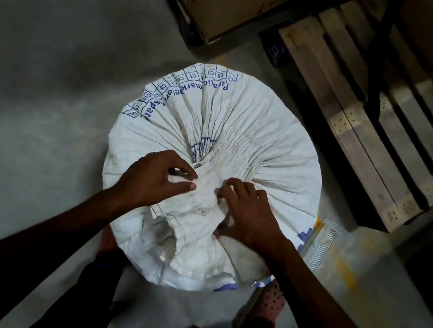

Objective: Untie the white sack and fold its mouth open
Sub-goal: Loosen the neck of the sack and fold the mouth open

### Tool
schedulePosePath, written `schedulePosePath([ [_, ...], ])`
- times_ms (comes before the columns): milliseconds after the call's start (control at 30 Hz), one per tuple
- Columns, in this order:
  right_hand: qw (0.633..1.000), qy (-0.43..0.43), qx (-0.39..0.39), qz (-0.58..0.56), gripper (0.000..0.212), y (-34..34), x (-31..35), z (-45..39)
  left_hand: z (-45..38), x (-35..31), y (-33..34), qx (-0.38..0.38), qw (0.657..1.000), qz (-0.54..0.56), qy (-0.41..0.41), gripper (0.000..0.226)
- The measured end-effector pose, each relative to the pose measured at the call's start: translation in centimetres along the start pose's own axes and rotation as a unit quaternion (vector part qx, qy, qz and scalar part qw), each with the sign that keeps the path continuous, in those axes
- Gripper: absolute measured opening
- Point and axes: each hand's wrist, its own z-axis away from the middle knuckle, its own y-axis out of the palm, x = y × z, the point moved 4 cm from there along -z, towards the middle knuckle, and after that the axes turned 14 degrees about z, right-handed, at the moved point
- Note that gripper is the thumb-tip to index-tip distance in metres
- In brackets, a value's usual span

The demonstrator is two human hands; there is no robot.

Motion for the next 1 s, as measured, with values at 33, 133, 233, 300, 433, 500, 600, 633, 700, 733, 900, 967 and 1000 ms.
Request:
schedulePosePath([
  [33, 1.0, 0.001, -0.015, -0.017, 0.09, -0.1, 0.0, 0.1, 0.1, 0.1, -0.1, 0.016, 1.0, 0.009, 0.007, 0.043],
  [133, 0.995, -0.015, -0.048, -0.092, 0.077, -0.5, 0.0, 0.1, 0.6, -0.4, -0.2, 0.045, 0.998, 0.034, 0.006, 0.051],
  [233, 0.987, -0.005, -0.065, -0.149, 0.052, -1.1, -0.4, -0.6, 0.5, -1.3, -0.3, 0.021, 0.998, 0.04, 0.04, 0.046],
  [300, 0.977, 0.021, -0.074, -0.199, 0.031, -1.9, -0.7, -1.2, 0.5, -2.2, -0.3, 0.024, 0.993, 0.093, 0.065, 0.037],
  [433, 0.942, 0.067, -0.121, -0.307, 0.021, -2.6, -1.9, -2.0, 0.4, -3.3, -0.4, 0.101, 0.973, 0.203, 0.05, 0.035],
  [500, 0.941, 0.082, -0.099, -0.314, 0.021, -2.5, -2.5, -2.4, 0.5, -3.2, -0.5, 0.151, 0.972, 0.164, 0.077, 0.054],
  [600, 0.94, 0.091, -0.064, -0.323, 0.024, -2.0, -3.0, -3.0, 0.8, -2.7, -0.6, 0.22, 0.962, 0.121, 0.105, 0.073],
  [633, 0.935, 0.097, -0.061, -0.336, 0.024, -1.8, -3.2, -3.1, 0.8, -2.5, -0.6, 0.237, 0.959, 0.113, 0.107, 0.075],
  [700, 0.924, 0.111, -0.054, -0.363, 0.025, -1.1, -3.7, -3.5, 0.4, -2.0, -0.9, 0.25, 0.957, 0.103, 0.105, 0.073],
  [733, 0.919, 0.115, -0.048, -0.373, 0.025, -0.9, -3.9, -3.6, 0.0, -2.0, -1.1, 0.243, 0.959, 0.102, 0.105, 0.069],
  [900, 0.914, 0.109, -0.032, -0.389, 0.03, -1.2, -4.5, -4.1, -2.4, -2.7, -0.2, 0.11, 0.977, 0.129, 0.13, 0.026],
  [967, 0.906, 0.101, -0.018, -0.411, 0.03, -1.8, -4.7, -4.1, -3.2, -3.1, 0.9, 0.066, 0.98, 0.148, 0.115, 0.025],
  [1000, 0.896, 0.104, -0.016, -0.431, 0.029, -2.3, -4.8, -3.9, -3.5, -3.2, 1.3, 0.045, 0.981, 0.161, 0.101, 0.031],
])
